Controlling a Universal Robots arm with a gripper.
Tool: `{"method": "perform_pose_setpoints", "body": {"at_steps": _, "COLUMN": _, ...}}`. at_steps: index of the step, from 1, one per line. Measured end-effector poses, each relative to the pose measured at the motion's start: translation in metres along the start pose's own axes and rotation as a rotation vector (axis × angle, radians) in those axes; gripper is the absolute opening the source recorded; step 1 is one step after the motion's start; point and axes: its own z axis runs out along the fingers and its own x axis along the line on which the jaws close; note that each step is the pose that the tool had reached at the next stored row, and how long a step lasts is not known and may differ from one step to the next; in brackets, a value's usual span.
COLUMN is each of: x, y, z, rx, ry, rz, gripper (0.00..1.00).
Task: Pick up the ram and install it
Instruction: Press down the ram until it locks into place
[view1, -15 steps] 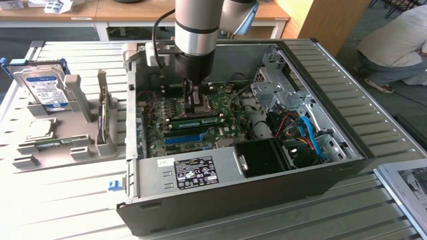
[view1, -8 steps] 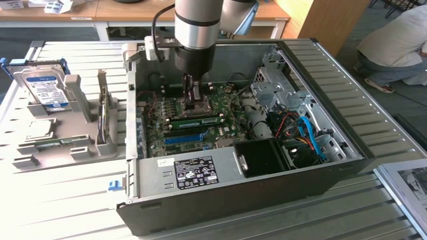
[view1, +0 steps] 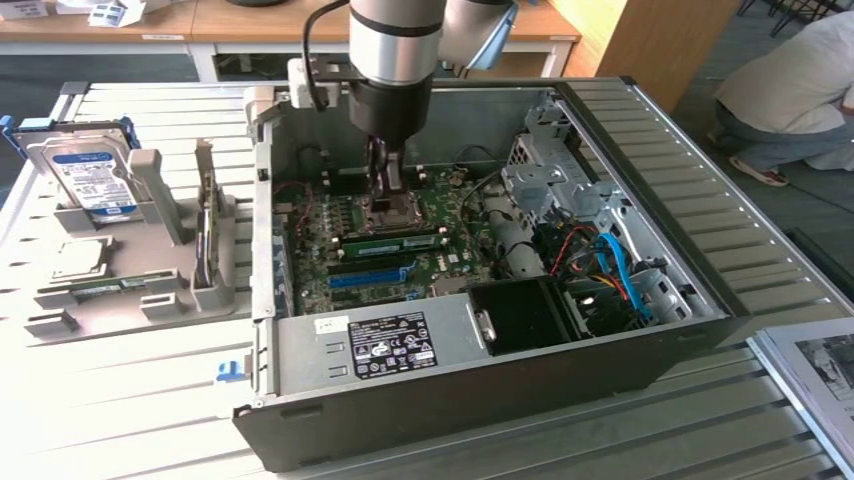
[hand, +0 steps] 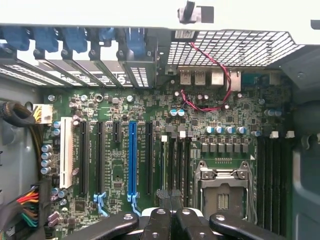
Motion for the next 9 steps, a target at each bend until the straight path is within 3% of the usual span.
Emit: {"method": "perform_pose_setpoints", "body": {"at_steps": 9, "x": 0.0, "y": 0.0003, "z": -0.0129, "rx": 0.0, "ry": 0.0, "rz": 0.0, "gripper": 0.1}}
